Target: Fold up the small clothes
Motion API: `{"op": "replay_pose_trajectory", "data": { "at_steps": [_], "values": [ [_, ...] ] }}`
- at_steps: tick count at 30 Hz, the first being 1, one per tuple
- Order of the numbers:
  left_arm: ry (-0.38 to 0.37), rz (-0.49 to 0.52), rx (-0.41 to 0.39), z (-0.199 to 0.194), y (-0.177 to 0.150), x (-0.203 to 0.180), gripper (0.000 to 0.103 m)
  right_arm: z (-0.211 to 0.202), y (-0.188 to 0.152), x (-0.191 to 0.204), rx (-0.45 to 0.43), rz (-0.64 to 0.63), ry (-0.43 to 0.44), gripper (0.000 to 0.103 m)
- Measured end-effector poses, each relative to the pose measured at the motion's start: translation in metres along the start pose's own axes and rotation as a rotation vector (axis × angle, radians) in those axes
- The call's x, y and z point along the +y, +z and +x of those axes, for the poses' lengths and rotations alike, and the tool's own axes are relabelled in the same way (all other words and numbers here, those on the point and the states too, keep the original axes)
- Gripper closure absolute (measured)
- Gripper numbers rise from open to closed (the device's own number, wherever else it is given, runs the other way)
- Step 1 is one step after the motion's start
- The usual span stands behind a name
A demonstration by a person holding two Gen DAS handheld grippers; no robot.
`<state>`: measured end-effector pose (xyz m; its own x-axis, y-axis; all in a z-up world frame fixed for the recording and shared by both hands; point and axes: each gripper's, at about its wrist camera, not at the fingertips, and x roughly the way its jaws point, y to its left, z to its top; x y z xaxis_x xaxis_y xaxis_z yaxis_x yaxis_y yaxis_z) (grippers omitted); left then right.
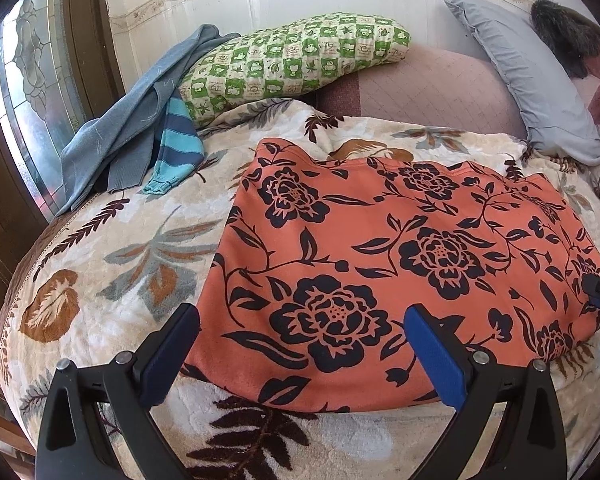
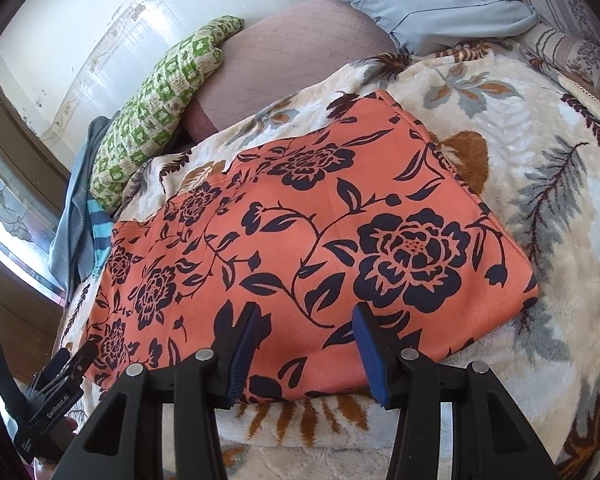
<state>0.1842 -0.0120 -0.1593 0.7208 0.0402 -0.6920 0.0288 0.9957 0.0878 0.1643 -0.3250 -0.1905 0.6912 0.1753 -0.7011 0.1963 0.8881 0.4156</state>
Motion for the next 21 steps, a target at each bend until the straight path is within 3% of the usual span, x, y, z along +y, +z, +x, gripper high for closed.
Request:
{"op": "replay_pose_trajectory", "data": {
  "at_steps": [7,13,21],
  "values": [
    [0.008,0.011,0.032,0.009,-0.001,-0.004,0.001,0.014,0.004,-0.014,0.045,0.049,-0.057,0.052],
    [0.020,0.016,0.049,0.013,-0.002,-0.003,0.001,0.011,0.004,-0.014,0.043,0.026,-0.088,0.052],
    [0.021,0.002,0.059,0.014,-0.002,0.000,0.001,0.004,0.007,-0.028,0.034,0.084,-0.100,0.052]
  ]
}}
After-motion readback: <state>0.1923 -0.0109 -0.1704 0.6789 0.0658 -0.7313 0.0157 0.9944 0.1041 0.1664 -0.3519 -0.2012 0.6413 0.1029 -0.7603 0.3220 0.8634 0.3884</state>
